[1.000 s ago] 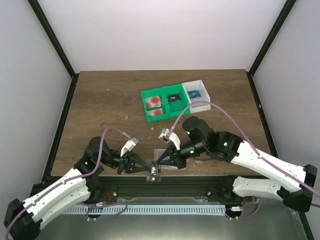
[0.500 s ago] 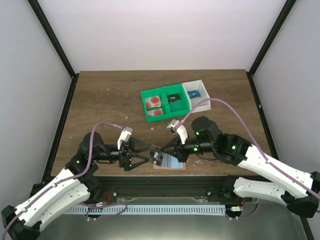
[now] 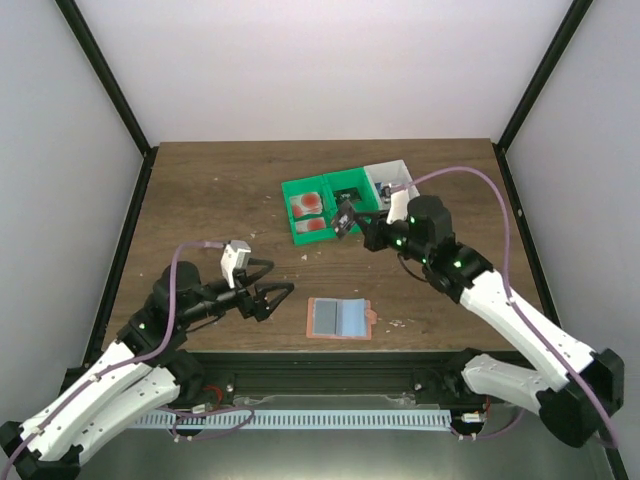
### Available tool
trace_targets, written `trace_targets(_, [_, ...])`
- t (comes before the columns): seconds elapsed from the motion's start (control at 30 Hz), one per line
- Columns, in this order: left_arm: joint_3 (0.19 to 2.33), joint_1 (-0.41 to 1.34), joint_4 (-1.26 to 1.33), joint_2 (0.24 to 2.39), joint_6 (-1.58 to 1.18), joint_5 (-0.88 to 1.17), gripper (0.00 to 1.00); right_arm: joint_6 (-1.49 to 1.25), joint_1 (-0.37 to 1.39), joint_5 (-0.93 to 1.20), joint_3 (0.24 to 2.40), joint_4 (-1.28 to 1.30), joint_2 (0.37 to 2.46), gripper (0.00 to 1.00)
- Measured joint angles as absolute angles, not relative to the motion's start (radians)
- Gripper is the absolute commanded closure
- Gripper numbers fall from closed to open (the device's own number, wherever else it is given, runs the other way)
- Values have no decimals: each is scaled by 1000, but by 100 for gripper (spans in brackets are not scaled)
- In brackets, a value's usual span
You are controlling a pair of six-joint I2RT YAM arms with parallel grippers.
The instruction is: Take the credit cards out of the card holder
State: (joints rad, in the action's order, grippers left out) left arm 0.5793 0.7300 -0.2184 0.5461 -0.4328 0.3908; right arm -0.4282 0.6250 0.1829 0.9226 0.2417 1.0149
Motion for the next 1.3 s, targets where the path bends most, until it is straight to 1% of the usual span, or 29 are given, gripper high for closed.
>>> trace_targets(0.13, [580, 730, -241, 523, -383, 344, 0, -456, 536, 154, 898, 125, 1127, 100])
trace_targets(0.3, [576, 730, -260, 513, -352, 328, 0, -478, 471, 87, 901, -16, 1291, 100])
trace_targets(0.6, [573, 730, -273, 496, -327, 319, 0, -499, 433, -3, 996, -160, 1540, 99])
trace_targets(0.83, [572, 730, -273, 492, -316, 326, 0, -531, 423, -27, 1053, -228, 1692, 100])
trace_targets(1.07, [572, 730, -272, 483, -311, 331, 0, -559, 409, -26, 1179, -233, 1858, 99])
trace_targets(1.3, [572, 730, -272, 480, -309, 341, 0, -591, 408, 2, 1243, -236, 1964, 99])
